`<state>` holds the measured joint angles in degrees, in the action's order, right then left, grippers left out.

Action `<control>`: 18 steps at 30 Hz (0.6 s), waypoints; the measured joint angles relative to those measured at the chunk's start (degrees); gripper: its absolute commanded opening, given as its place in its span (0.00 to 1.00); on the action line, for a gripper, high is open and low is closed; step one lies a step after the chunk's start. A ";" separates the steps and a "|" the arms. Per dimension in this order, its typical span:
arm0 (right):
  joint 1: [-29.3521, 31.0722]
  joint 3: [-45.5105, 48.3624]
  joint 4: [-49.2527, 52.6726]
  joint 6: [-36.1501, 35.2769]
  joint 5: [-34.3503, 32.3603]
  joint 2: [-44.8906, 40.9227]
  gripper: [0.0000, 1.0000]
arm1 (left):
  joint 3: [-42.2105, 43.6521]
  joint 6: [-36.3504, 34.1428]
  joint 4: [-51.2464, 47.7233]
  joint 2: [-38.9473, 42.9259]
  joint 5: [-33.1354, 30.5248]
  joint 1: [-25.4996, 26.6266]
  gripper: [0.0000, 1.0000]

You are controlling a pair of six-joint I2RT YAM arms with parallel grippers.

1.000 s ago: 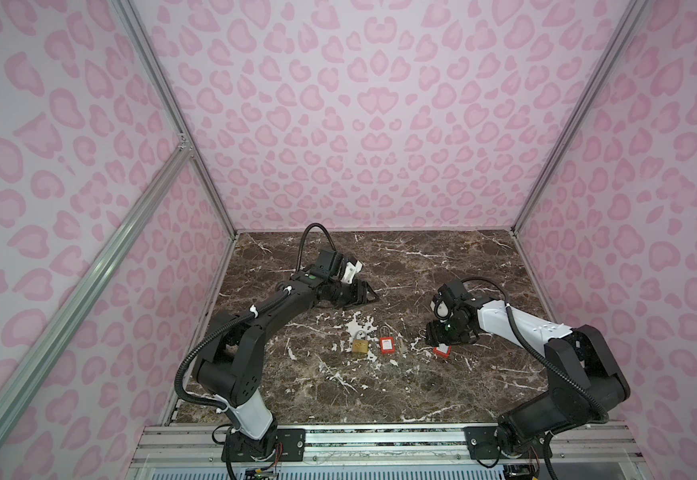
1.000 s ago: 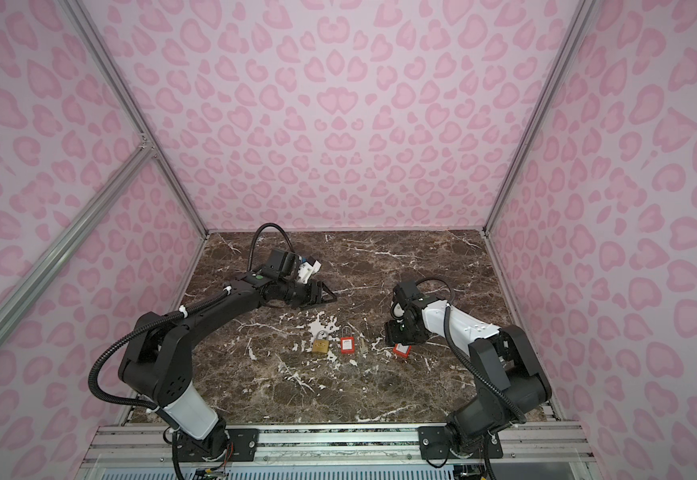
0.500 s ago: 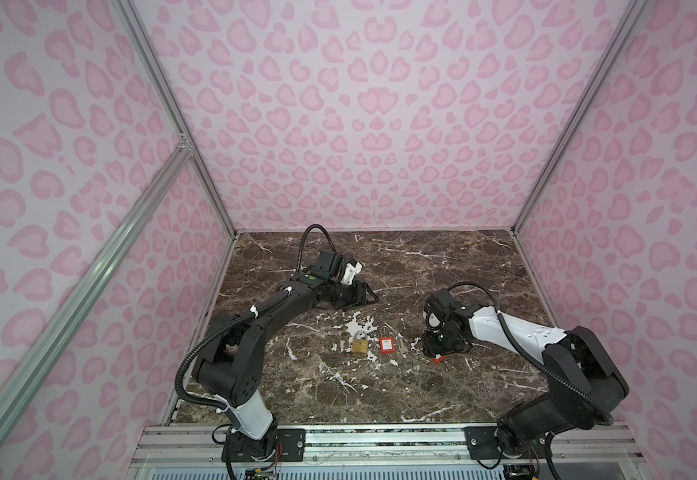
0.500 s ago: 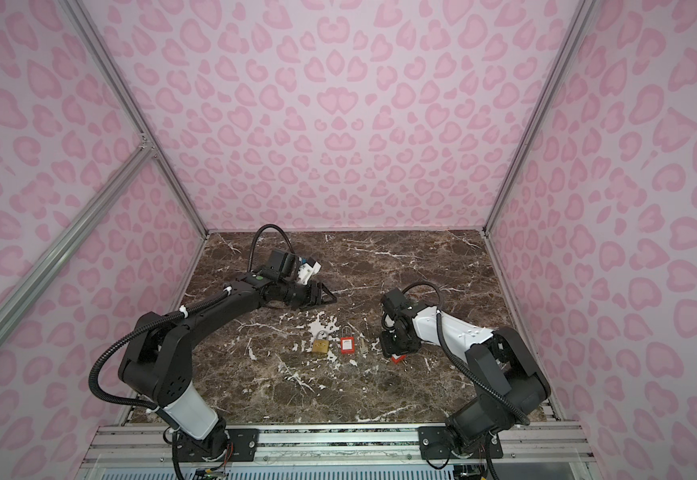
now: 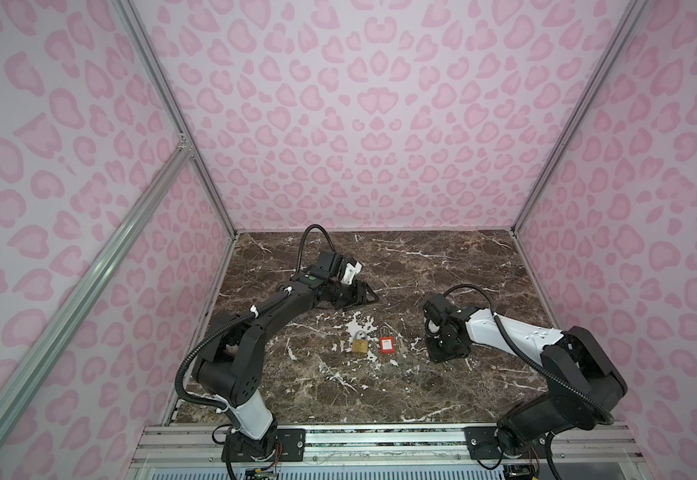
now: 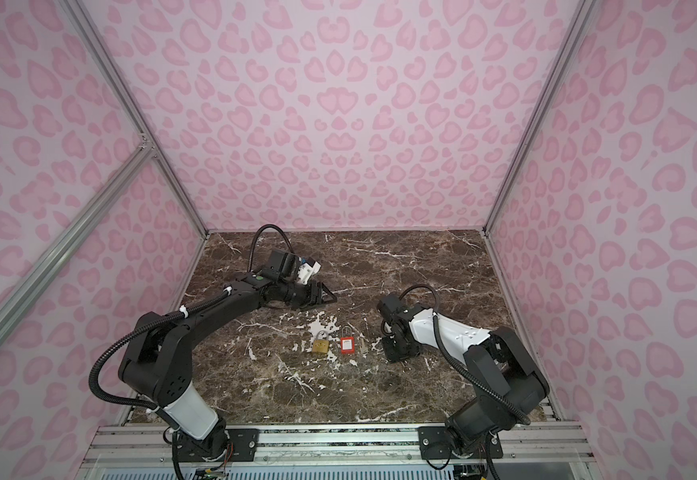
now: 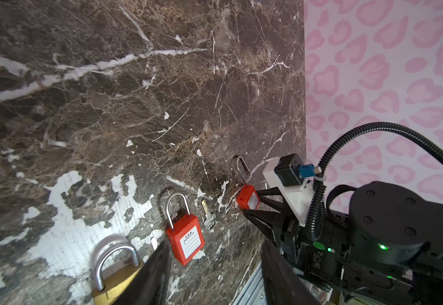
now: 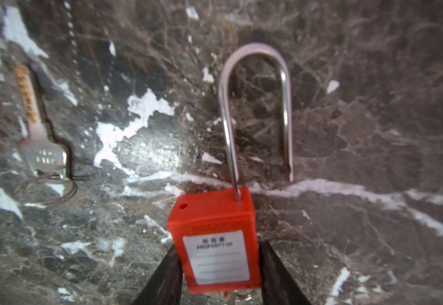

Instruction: Lock with the key

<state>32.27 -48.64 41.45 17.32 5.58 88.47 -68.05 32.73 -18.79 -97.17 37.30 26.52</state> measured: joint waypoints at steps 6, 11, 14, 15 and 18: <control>1.11 -0.72 0.44 0.02 -1.05 0.59 0.36 | 0.00 0.63 0.68 -0.15 0.39 0.02 0.56; 1.20 -2.91 0.85 0.04 -0.94 -1.68 0.35 | 0.00 1.29 0.92 -0.61 0.72 0.31 0.56; 1.01 -6.49 0.44 0.02 0.96 -2.56 0.35 | 0.00 1.75 1.66 -0.90 1.22 0.68 0.56; 0.96 -7.78 0.17 0.02 1.73 -2.54 0.36 | 0.00 1.90 1.97 -1.05 1.29 0.87 0.56; 0.92 -11.80 -0.85 0.04 4.61 -1.70 0.36 | 0.11 2.93 2.75 -1.29 1.62 1.25 0.56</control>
<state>33.19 -60.45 40.60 17.37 10.20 86.76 -67.94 35.66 -16.03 -98.45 38.92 27.77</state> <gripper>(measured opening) 0.393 0.561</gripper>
